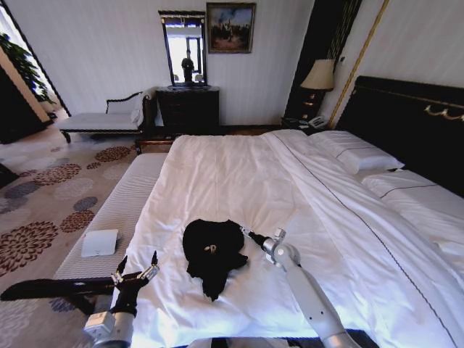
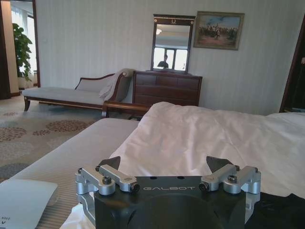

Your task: Fold the clothes on the bed.

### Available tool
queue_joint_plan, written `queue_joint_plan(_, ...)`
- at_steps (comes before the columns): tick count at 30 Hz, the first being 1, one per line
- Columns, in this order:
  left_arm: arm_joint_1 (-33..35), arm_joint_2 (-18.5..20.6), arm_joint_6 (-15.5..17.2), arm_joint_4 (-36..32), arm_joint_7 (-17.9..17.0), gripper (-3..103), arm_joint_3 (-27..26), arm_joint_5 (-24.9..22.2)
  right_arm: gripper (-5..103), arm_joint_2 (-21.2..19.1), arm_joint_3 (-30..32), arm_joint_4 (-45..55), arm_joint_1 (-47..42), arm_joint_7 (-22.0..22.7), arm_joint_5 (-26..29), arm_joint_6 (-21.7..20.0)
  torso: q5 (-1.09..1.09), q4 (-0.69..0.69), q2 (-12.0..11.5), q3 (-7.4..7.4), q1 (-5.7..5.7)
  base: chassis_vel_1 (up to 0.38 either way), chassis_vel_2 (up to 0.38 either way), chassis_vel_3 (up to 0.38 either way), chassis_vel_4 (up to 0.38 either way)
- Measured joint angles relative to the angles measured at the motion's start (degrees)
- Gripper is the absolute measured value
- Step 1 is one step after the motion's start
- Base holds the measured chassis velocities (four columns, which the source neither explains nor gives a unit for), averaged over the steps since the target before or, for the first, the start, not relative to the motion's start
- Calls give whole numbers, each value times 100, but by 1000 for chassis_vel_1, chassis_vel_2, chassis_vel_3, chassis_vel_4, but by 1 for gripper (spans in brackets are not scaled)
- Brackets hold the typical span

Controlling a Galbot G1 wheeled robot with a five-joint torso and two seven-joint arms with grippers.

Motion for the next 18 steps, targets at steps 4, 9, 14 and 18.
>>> queue_joint_plan(4, 21, -20, -22, 2, -6, 100, 3, 30, 86, 63, -44, -2, 27, 75, 16, -68, 1, 0, 0, 0, 0, 0, 0, 0, 0)
queue_joint_plan(9, 20, -34, -49, -1, -10, 100, 0, 35, 65, 80, -46, -2, 21, 144, 62, -92, 1, 1, 0, 0, 0, 0, 0, 0, 0)
queue_joint_plan(14, -12, -20, -50, 2, -28, 100, 12, 33, 49, 73, -59, -17, 23, 169, 103, -120, 1, 1, 0, 0, 0, 0, 0, 0, 0)
queue_joint_plan(18, -35, -12, -50, 19, -33, 100, 29, 29, 38, 84, -84, -31, 32, 177, 104, -123, 1, 1, 0, 0, 0, 0, 0, 0, 0)
